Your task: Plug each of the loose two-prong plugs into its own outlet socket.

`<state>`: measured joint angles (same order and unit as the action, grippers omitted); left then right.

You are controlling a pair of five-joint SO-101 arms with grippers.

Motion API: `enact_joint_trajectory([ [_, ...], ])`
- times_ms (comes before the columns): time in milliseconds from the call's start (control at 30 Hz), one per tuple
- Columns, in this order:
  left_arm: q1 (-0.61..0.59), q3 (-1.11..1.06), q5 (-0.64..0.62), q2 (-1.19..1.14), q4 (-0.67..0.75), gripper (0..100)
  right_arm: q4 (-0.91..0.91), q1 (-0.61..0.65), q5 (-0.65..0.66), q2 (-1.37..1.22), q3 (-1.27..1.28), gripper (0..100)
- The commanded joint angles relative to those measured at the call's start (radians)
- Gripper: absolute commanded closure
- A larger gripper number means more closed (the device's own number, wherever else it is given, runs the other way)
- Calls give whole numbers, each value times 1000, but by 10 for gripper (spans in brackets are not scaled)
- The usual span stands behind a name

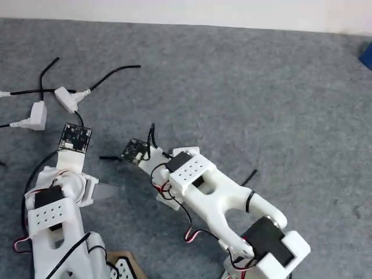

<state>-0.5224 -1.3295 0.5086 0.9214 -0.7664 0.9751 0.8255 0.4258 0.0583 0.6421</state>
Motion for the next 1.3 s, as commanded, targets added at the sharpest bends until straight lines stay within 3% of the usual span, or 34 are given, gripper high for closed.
enact_joint_trajectory([
  [0, -1, 5, 8, 19, -6, 489, 8, -18, 25, 25, -64, 771],
  [167, -1, 5, 9, 19, -5, 489, 88, -18, 25, 93, -77, 656],
  [367, 1, 5, 9, 19, -5, 489, 165, -16, 44, 217, -24, 652],
  [433, 1, 5, 9, 19, -5, 489, 156, -12, 117, 232, 35, 652],
  [733, 1, 5, 9, 18, -8, 489, 105, -8, 196, 179, 73, 652],
  [1000, 21, 5, 9, 18, -9, 489, 19, 274, 60, 157, 73, 652],
  [1167, 16, 5, 9, 18, -9, 489, 25, 182, -5, 140, 82, 652],
  [1267, 16, 4, 9, 18, -9, 489, 82, 87, 100, 122, 85, 652],
])
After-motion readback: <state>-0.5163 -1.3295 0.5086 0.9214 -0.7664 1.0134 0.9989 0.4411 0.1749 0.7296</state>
